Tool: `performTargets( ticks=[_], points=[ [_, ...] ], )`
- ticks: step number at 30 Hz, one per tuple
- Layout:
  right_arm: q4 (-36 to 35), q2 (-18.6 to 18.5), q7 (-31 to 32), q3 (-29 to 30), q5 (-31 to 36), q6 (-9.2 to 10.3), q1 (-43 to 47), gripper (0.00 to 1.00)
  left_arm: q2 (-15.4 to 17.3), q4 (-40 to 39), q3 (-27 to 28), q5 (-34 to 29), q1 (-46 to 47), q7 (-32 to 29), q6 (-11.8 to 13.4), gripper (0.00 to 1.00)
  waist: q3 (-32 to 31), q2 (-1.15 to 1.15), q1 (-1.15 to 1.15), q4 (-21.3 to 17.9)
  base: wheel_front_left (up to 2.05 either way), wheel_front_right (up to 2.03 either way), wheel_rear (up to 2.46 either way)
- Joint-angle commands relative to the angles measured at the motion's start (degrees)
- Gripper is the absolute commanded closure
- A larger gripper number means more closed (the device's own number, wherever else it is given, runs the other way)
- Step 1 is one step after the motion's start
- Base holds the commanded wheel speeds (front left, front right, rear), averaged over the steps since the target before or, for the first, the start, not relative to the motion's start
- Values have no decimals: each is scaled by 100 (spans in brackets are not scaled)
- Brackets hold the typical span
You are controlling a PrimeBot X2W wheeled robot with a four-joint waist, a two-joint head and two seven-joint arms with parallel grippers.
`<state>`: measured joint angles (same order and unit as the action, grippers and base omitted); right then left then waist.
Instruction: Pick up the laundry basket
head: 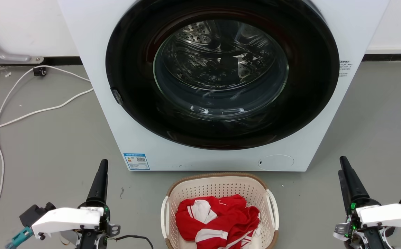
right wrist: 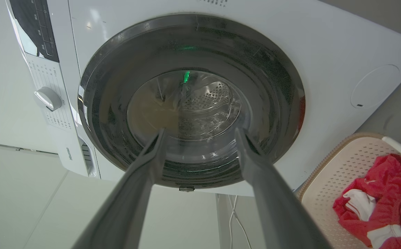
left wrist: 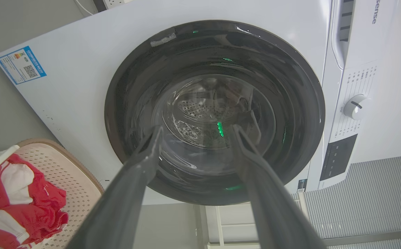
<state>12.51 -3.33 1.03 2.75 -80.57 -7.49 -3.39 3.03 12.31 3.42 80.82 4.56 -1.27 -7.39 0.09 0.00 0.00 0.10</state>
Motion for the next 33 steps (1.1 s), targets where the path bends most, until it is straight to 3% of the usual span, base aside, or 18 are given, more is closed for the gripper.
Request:
performTargets(
  ticks=[1,15,33],
  points=[
    [-154,-8,-51,-25,318,0,-58,0,22,-165,-31,-288,60,57,-4,0,1,0,0,2,0,0,0],
    [-398,4,-334,-162,2535,0,34,0,14,-356,-204,-2318,-7,391,90,0,4,0,0,12,0,0,0],
    [-731,17,-361,-211,4337,0,179,0,158,-361,-504,-4107,11,731,248,0,17,0,0,17,0,0,0]
  ],
)
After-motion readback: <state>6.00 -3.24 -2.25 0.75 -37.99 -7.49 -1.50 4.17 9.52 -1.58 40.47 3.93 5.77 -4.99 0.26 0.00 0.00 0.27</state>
